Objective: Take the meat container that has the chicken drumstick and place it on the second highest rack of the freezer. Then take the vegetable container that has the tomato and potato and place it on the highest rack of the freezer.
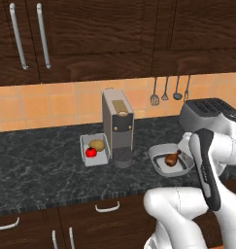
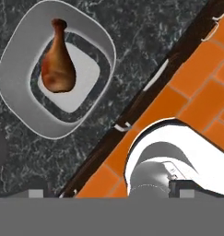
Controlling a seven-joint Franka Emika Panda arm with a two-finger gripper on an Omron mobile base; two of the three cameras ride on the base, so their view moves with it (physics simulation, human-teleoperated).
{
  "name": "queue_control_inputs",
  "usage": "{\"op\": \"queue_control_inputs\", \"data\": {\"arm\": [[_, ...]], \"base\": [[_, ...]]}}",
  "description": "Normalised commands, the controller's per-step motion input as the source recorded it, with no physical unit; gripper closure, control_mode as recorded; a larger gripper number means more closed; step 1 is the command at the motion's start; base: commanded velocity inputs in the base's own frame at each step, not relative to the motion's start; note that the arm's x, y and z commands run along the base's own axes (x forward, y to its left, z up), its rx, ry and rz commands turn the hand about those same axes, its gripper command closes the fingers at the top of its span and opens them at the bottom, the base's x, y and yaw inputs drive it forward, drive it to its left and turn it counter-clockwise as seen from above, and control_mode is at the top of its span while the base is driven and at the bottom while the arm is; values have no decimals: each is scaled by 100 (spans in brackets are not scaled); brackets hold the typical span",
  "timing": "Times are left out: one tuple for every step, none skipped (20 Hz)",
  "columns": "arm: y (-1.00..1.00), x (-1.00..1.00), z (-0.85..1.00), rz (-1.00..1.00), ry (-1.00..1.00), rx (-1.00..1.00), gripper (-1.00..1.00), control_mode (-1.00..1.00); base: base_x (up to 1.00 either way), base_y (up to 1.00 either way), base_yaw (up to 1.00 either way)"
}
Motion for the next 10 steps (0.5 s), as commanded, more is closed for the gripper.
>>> {"op": "queue_control_inputs", "data": {"arm": [[-43, 15, -46, -23, 9, 26, -100, -100], [-53, 24, -46, -21, 8, 29, -100, -100], [-65, 22, -49, -20, 8, 31, -100, -100], [-67, 20, -51, -18, 9, 27, -100, -100], [-62, 26, -46, -17, 11, 19, -100, -100], [-38, 34, -34, -10, 13, 5, -100, -100], [-37, 35, -26, -10, 15, 5, -100, -100], [-38, 31, -24, -5, 12, 6, -100, -100], [-42, 14, -24, -1, 9, 7, -100, -100], [-39, 8, -25, 0, 6, 6, -100, -100]], "base": [[0, 0, 0], [0, 0, 0], [0, 0, 0], [0, 0, 0], [0, 0, 0], [0, 0, 0], [0, 0, 0], [0, 0, 0], [0, 0, 0], [0, 0, 0]]}}
